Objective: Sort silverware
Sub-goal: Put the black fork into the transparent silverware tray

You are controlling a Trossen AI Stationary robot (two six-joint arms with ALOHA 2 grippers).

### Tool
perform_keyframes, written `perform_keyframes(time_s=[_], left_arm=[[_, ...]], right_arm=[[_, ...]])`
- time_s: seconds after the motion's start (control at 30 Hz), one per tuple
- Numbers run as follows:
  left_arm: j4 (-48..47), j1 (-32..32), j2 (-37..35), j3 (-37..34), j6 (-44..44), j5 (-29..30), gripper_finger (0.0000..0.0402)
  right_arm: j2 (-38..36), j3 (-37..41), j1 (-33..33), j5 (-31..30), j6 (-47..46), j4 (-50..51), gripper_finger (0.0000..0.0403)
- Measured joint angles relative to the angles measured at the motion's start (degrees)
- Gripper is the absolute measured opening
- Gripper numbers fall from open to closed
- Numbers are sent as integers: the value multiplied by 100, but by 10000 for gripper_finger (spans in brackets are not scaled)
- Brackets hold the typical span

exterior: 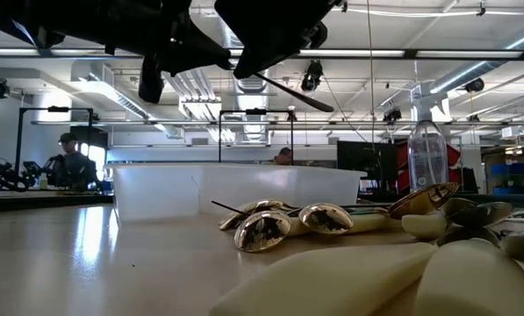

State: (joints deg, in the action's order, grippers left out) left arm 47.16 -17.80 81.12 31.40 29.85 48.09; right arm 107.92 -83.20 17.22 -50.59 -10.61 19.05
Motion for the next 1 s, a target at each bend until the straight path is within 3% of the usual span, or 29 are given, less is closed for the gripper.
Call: perform_keyframes(time_s=[0.43, 0.77, 1.0], left_arm=[[-22, -30, -4, -4, -237, -73, 8], [-91, -26, -93, -4, -618, -128, 72], [-535, -28, -838, -4, -1432, -76, 126]], right_arm=[[-12, 0, -6, 254, -313, 28, 1], [-28, -7, -276, 1355, -858, 44, 0], [-213, -7, -644, 1412, -1278, 767, 0]])
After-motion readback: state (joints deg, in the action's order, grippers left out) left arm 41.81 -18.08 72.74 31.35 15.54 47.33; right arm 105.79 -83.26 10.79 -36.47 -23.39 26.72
